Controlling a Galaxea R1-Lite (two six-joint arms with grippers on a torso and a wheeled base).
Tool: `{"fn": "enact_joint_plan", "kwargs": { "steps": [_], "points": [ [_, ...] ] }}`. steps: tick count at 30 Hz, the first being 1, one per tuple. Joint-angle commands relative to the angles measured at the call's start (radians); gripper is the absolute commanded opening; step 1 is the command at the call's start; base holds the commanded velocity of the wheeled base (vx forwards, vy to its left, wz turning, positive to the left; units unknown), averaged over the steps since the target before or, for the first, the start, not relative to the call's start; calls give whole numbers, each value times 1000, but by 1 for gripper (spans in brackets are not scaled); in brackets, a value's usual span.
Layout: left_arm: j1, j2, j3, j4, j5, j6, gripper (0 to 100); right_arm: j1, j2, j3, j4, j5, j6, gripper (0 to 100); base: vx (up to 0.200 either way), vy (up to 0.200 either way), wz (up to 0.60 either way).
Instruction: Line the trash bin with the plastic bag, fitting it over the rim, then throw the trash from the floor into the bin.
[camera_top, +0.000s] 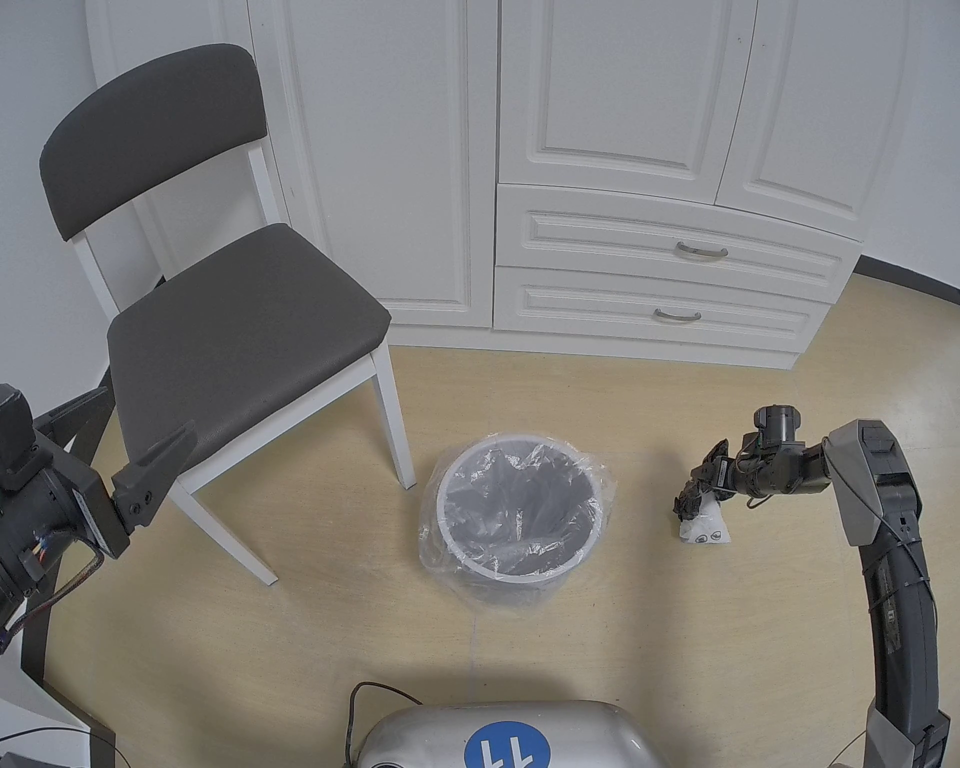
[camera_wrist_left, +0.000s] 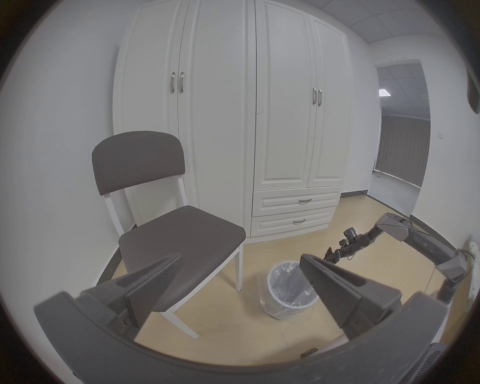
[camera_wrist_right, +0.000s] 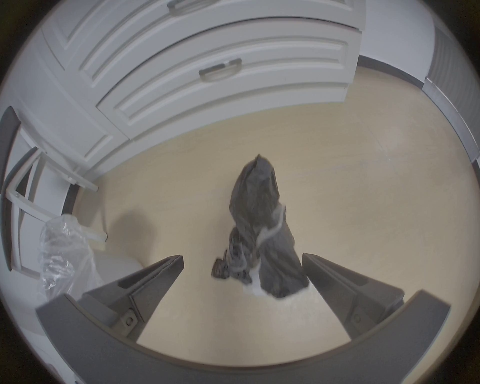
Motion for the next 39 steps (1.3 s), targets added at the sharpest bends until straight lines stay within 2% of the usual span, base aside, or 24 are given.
{"fn": "enact_joint_plan", "kwargs": {
  "steps": [1,8,30,31,39],
  "points": [
    [-3,-2,5,-2,3,47,100,3,111,0,-187,0,30,100,0,0,0],
    [-3,-10,11,-2,3,67,100,-2,150,0,-276,-5,24,100,0,0,0],
    [0,-7,21,-31,3,64,100,-3,180,0,-342,-8,4,100,0,0,0],
    [0,-7,22,-37,3,63,100,-3,180,0,-352,-6,4,0,0,0,0],
    [5,-10,30,-45,3,61,100,-8,180,0,-375,-6,7,0,0,0,0]
  ]
}}
